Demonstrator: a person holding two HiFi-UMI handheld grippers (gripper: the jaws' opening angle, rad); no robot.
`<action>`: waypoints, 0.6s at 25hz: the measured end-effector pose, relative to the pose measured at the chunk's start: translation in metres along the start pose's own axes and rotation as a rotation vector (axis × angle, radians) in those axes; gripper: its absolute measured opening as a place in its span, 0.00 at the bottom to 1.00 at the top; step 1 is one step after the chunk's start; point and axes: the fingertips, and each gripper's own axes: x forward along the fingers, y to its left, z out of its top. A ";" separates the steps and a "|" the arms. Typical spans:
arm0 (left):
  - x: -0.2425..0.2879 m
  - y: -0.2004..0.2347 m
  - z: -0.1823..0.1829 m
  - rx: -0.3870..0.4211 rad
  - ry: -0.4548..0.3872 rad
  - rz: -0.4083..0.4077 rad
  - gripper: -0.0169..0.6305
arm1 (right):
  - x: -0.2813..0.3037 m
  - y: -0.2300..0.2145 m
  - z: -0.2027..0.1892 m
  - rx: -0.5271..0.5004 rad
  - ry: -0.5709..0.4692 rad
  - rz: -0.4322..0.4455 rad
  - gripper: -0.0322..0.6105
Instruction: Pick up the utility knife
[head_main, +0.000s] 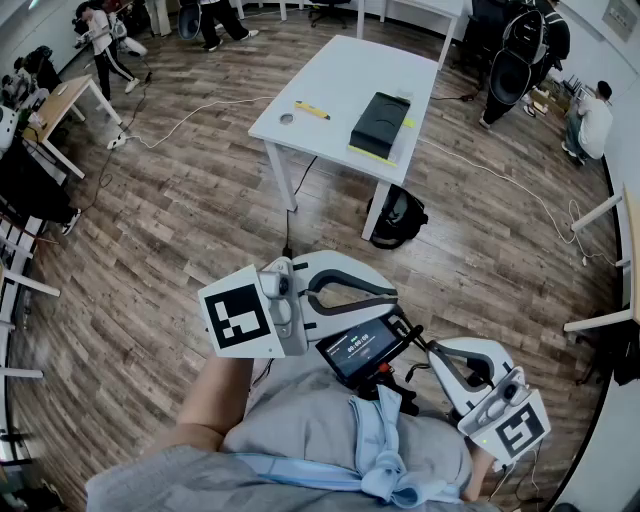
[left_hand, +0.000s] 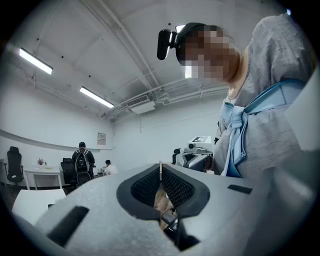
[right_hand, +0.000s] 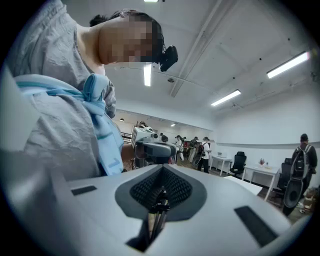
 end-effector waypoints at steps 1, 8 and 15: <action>0.001 0.000 0.000 0.001 0.002 -0.004 0.05 | -0.001 0.000 -0.001 0.001 0.000 -0.002 0.09; 0.005 -0.004 -0.005 0.001 0.008 -0.020 0.05 | -0.006 0.000 -0.006 0.007 0.003 -0.011 0.09; 0.000 -0.004 -0.001 0.001 0.004 -0.011 0.05 | -0.004 0.006 0.006 0.043 -0.056 0.041 0.09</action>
